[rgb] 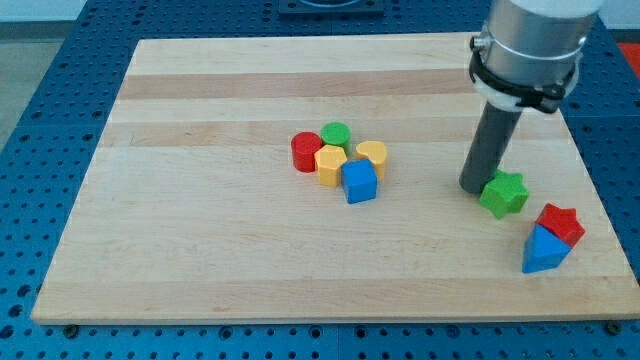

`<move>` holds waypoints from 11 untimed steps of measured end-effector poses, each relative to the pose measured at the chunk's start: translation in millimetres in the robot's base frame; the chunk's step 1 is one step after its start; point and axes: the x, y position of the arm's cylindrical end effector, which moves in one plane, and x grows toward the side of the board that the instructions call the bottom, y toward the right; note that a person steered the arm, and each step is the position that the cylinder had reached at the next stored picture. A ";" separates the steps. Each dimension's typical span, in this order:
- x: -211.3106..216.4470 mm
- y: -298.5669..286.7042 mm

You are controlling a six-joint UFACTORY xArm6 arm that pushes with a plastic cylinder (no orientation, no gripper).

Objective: Push the green circle into blue cube

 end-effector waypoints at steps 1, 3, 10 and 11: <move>14.7 3.6; 13.7 -1.8; -63.8 -134.8; -40.0 -113.4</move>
